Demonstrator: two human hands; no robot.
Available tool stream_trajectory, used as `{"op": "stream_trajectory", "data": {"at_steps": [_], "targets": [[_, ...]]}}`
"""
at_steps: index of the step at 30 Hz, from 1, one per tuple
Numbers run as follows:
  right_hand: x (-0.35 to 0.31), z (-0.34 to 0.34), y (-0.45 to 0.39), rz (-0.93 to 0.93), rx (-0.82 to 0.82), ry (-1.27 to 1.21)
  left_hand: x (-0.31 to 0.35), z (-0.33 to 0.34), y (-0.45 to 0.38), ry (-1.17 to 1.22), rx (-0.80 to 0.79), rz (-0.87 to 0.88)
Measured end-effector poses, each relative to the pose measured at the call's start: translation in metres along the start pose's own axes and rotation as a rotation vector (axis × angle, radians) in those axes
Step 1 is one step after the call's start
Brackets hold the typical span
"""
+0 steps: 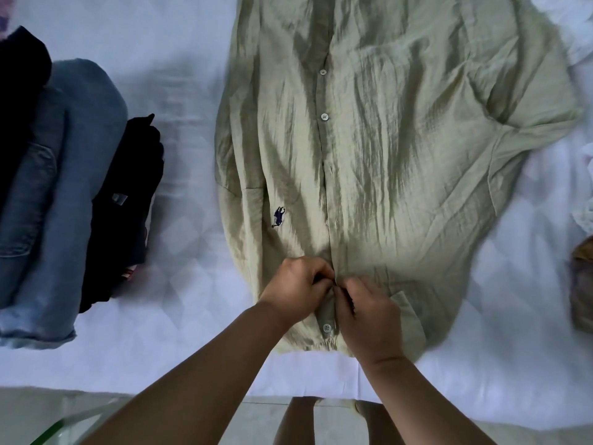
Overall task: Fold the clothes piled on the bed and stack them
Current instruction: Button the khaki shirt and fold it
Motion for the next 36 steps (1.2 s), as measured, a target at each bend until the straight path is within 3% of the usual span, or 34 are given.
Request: {"op": "stream_trajectory", "data": {"at_steps": [4, 8, 10, 15, 28, 36], "targets": [[0.01, 0.004, 0.004, 0.101, 0.002, -0.172, -0.006, 0.002, -0.003, 0.134, -0.099, -0.1], [0.012, -0.004, 0.004, 0.145, 0.095, -0.298, -0.001, 0.008, -0.011, -0.013, -0.19, -0.089], [0.005, -0.001, 0.004, 0.077, 0.084, -0.266, 0.0, 0.009, -0.012, -0.014, -0.182, -0.091], [0.012, 0.008, 0.005, 0.111, 0.062, -0.247, -0.007, 0.006, -0.009, 0.12, -0.13, -0.126], [0.016, 0.013, 0.001, 0.075, -0.001, -0.327, -0.015, 0.011, -0.009, 0.344, -0.172, -0.153], [0.02, 0.011, 0.004, 0.108, 0.027, -0.414, -0.012, 0.009, -0.015, 0.212, -0.144, -0.139]]}}
Point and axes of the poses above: each hand's wrist, its own y-axis away from the middle knuckle, its own z-axis out of the palm, x = y × z, the point moved 9 cm from there along -y, towards the middle knuckle, and after that the axes turned 3 degrees about -x, right-handed, at the moved point
